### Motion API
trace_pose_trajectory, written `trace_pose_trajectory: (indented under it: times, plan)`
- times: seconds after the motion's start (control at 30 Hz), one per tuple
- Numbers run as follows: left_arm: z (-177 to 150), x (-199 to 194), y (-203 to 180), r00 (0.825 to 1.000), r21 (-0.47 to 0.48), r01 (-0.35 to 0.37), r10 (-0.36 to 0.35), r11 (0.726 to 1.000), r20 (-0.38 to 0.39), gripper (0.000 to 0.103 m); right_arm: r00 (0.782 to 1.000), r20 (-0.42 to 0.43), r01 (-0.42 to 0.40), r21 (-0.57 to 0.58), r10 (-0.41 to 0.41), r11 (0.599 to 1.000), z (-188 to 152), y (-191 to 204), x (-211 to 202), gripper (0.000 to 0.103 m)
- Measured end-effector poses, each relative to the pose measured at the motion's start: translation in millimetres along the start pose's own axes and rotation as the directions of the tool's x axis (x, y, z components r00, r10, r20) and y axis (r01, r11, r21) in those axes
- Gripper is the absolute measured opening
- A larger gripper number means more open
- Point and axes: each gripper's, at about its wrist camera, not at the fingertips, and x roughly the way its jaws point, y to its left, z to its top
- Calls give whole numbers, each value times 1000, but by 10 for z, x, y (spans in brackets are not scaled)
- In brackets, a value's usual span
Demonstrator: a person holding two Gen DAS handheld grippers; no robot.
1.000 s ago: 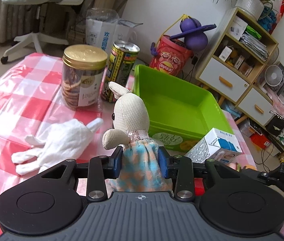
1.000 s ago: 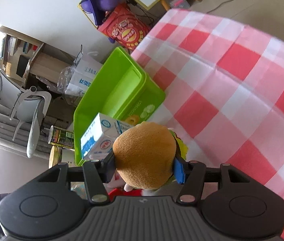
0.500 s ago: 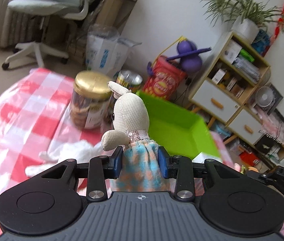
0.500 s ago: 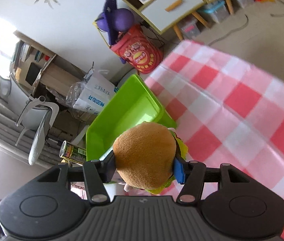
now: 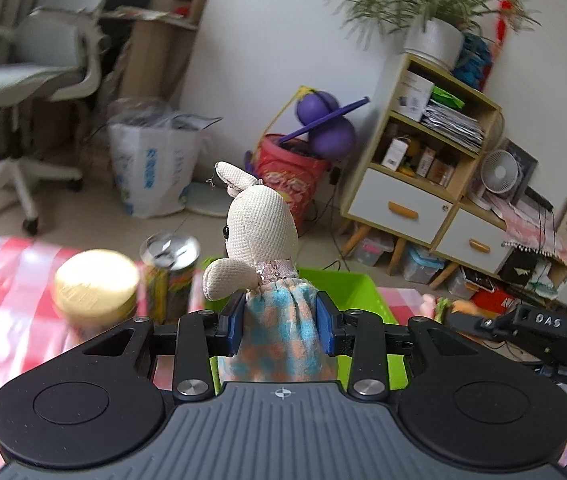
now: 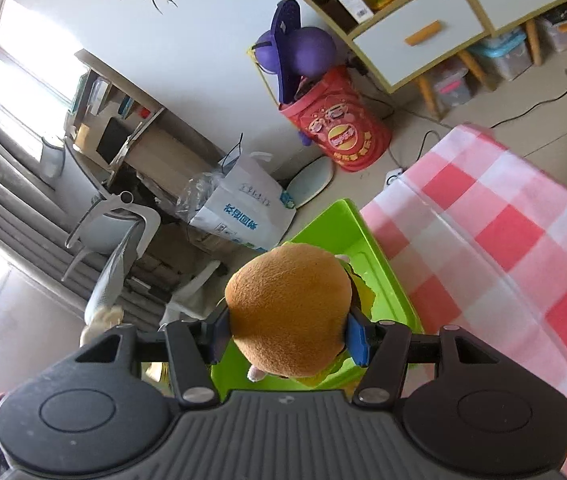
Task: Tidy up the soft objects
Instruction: 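Carry both toys over the green bin and open both tools to drop them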
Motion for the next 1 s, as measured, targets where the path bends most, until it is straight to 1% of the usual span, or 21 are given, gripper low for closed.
trace_pose_trajectory:
  times: [0.1, 0.17, 0.23, 0.3, 0.37, 0.5, 0.63, 0.73, 0.83, 0.9, 0.93, 0.97, 1.0]
  plan:
    - [-41, 300, -83, 1000, 41, 18, -17, 999, -12, 36, 1000, -21, 4, -8, -4, 1000, 8, -107, 190, 40]
    - [-132, 514, -93, 998, 51, 18, -16, 999, -54, 37, 999, -37, 25, -23, -26, 999, -9, -146, 304, 40]
    - [-223, 708, -107, 995, 72, 2, 5, 997, -100, 37, 997, -63, 45, -39, -48, 998, -45, -186, 405, 40]
    - [-323, 872, -95, 989, 89, -18, 31, 996, -145, 37, 995, -83, 49, -38, -52, 998, -75, -220, 458, 41]
    - [-389, 975, -62, 983, 86, -30, 45, 996, -179, 37, 994, -96, 54, -37, -57, 998, -97, -242, 495, 41]
    - [-465, 1034, 40, 974, 51, -28, 39, 998, -224, 37, 990, -115, 77, -53, -83, 996, -111, -189, 509, 41]
    - [-501, 1024, 135, 970, 40, -43, 51, 998, -238, 37, 989, -117, 88, -64, -95, 994, -126, -148, 497, 41]
    - [-469, 985, 176, 974, 26, -39, 44, 999, -221, 38, 990, -111, 76, -61, -83, 995, -129, -153, 500, 42]
    - [-455, 970, 183, 976, 25, -37, 41, 999, -212, 42, 992, -103, 65, -36, -69, 997, -114, -182, 478, 45]
    - [-441, 959, 155, 979, 27, -32, 36, 999, -202, 43, 994, -96, 60, -22, -62, 998, -100, -179, 455, 49]
    - [-440, 943, 141, 981, 31, -30, 36, 999, -191, 47, 994, -92, 57, -15, -58, 998, -92, -178, 439, 50]
    - [-437, 920, 125, 983, 35, -26, 32, 999, -181, 54, 994, -90, 54, -11, -55, 998, -82, -173, 423, 54]
    - [-439, 887, 115, 984, 37, -25, 31, 999, -175, 57, 995, -90, 52, -9, -53, 999, -74, -163, 411, 57]
